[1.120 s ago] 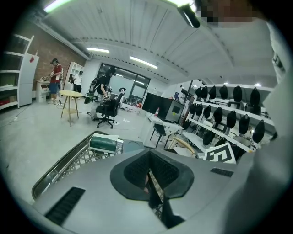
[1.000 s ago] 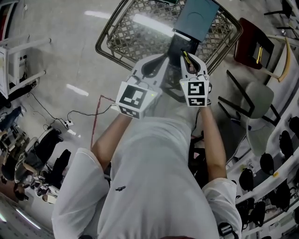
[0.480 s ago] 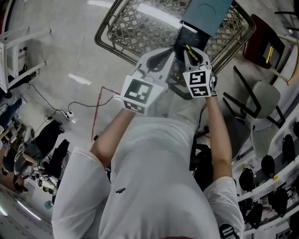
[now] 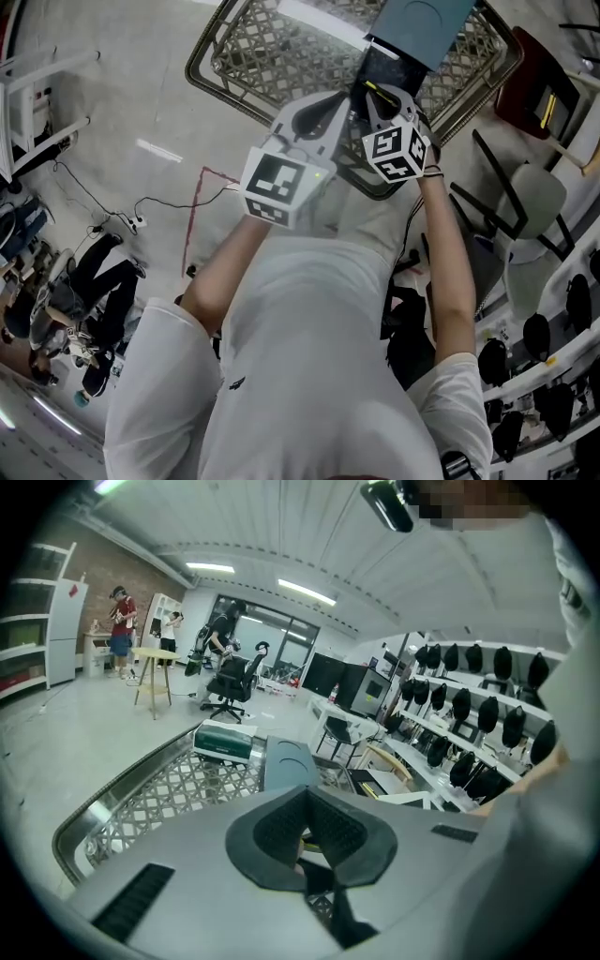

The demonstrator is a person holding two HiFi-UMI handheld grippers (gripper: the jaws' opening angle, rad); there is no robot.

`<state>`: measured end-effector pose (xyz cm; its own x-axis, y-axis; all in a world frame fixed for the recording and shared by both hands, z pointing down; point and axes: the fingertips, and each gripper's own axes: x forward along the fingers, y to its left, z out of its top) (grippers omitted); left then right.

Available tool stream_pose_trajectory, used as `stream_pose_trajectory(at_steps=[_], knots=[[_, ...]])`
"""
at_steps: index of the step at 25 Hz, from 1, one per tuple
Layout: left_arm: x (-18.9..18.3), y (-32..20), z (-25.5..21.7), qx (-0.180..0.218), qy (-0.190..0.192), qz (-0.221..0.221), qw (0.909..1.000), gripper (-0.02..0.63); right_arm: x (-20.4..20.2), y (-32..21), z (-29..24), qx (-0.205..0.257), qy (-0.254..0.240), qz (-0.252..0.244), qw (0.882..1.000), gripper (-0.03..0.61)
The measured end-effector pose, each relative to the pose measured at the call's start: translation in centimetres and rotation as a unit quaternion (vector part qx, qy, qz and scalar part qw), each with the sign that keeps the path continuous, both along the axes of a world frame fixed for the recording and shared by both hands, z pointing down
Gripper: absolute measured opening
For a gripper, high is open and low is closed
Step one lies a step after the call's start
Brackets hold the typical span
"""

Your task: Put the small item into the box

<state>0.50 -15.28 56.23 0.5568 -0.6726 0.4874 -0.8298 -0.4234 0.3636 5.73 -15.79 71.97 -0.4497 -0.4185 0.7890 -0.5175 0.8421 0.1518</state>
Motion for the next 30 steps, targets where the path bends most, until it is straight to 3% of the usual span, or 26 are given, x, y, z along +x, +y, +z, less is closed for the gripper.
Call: stream_pose_trajectory(at_steps=[9, 23, 30], knots=[[-0.5, 0.8, 0.9, -0.008, -0.002, -0.006, 0.9999, 0.002, 0.4, 0.0, 2.7, 0.013, 0.112, -0.070, 0.991, 0.043], [-0.6, 0.7, 0.7, -0.005, -0.004, -0.005, 1.0000, 0.002, 0.9, 0.1, 2.7, -0.004, 0.108, -0.067, 0.992, 0.057], [-0.6, 0.6, -0.4, 0.002, -0.003, -0.005, 1.0000, 0.002, 1.2, -0.5, 0.5, -0.006, 0.069, -0.026, 0.997, 0.031]])
